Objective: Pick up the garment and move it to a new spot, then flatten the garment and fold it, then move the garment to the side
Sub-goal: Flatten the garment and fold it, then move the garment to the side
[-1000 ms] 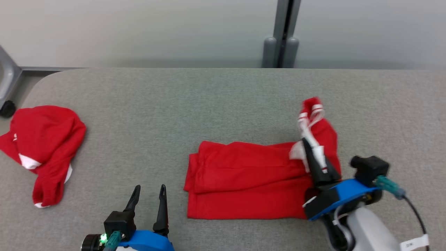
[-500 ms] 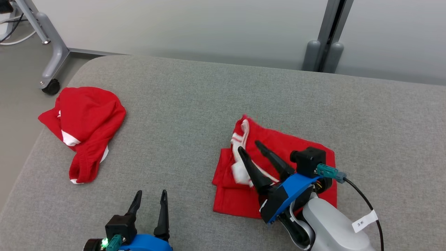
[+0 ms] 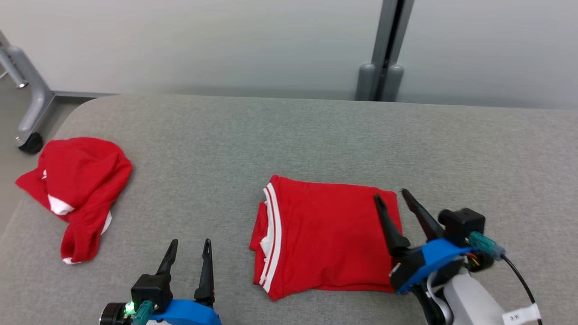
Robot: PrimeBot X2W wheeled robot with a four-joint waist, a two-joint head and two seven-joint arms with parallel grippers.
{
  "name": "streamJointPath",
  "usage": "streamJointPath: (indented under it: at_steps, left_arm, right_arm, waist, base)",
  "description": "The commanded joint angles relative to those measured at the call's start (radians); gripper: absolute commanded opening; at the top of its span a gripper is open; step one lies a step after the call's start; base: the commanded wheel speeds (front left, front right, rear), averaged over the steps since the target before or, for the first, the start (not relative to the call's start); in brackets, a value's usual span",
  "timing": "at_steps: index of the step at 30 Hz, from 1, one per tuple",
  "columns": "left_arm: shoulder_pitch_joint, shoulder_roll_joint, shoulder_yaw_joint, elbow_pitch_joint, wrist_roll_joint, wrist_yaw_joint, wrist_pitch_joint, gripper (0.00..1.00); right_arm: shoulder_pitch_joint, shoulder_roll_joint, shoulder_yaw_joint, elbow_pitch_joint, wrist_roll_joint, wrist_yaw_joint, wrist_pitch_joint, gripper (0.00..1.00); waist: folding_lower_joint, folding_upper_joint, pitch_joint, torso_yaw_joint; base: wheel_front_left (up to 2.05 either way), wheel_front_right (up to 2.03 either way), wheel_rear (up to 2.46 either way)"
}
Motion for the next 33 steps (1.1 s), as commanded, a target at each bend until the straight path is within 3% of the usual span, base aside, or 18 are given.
streamJointPath:
  at_steps: [1,5,17,33]
  left_arm:
    - [-0.003,0.0,0.01,-0.01,0.013,0.0,-0.003,1.0]
    - [0.011,0.001,0.024,-0.016,0.028,-0.004,-0.003,1.0]
    - [0.062,0.0,0.057,-0.035,0.031,0.0,-0.003,1.0]
    - [0.093,0.0,0.055,-0.045,0.012,0.006,-0.003,1.0]
  right_arm:
    - [0.036,-0.003,-0.039,-0.009,-0.04,0.0,0.0,1.0]
    - [0.099,0.002,-0.142,-0.037,-0.129,0.0,0.0,1.0]
    - [0.213,0.015,-0.267,-0.026,-0.252,0.0,0.0,1.0]
    - [0.25,0.015,-0.241,-0.026,-0.207,0.0,0.0,1.0]
  waist:
    - [0.0,0.0,-0.017,-0.026]
    - [0.0,0.0,-0.029,-0.058]
    - [0.0,0.0,-0.07,-0.103]
    - [0.0,0.0,-0.082,-0.099]
  base:
    - [0.0,0.0,0.0]
    - [0.0,0.0,0.0]
    - [0.0,0.0,0.0]
    - [0.0,0.0,0.0]
